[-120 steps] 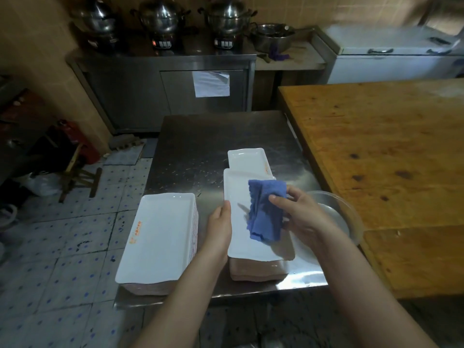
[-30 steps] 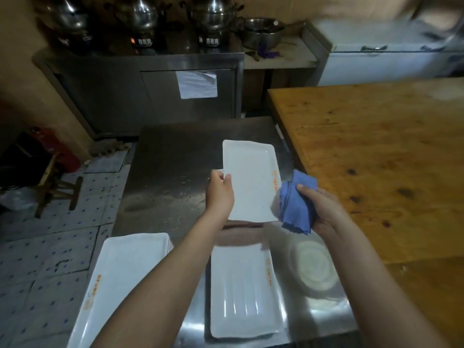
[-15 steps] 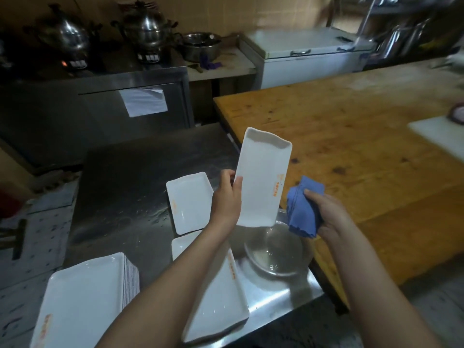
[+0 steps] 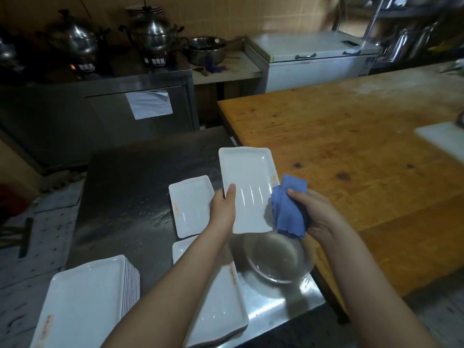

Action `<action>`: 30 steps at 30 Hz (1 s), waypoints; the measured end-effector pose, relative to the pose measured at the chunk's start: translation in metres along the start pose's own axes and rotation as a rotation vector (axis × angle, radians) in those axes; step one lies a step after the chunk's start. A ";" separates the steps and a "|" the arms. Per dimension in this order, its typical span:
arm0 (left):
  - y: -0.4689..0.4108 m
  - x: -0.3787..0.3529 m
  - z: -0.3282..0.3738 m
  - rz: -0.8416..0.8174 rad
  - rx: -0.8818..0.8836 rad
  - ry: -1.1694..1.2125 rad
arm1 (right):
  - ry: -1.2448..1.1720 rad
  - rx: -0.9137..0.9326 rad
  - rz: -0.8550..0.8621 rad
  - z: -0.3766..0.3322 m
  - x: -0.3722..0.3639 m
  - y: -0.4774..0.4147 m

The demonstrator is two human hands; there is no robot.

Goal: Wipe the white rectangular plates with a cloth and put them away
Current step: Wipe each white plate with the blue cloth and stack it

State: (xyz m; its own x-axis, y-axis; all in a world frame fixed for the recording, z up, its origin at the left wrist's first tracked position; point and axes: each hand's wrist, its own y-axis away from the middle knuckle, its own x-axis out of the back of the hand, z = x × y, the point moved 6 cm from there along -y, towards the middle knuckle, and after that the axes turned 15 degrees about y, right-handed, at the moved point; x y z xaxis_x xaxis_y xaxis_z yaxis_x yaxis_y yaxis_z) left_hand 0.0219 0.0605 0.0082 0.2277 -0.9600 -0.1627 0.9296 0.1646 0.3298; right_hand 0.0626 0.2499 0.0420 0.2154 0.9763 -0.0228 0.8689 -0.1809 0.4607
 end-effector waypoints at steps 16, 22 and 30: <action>0.042 0.108 0.009 0.120 0.264 0.530 | 1.119 0.618 -0.051 -0.021 -0.163 0.044; 0.073 0.153 0.031 0.228 0.134 0.503 | 1.515 0.974 -0.073 -0.005 -0.205 0.081; 0.111 0.182 0.043 0.424 0.067 0.284 | 1.548 1.145 -0.357 0.015 -0.275 0.110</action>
State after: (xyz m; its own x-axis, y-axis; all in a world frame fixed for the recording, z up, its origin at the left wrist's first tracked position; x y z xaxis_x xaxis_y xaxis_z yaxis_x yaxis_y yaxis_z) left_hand 0.1543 -0.1059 0.0552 0.6592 -0.7110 -0.2447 0.7199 0.5027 0.4786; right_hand 0.1062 -0.0401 0.0853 0.0356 0.1109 0.9932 0.7462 0.6582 -0.1002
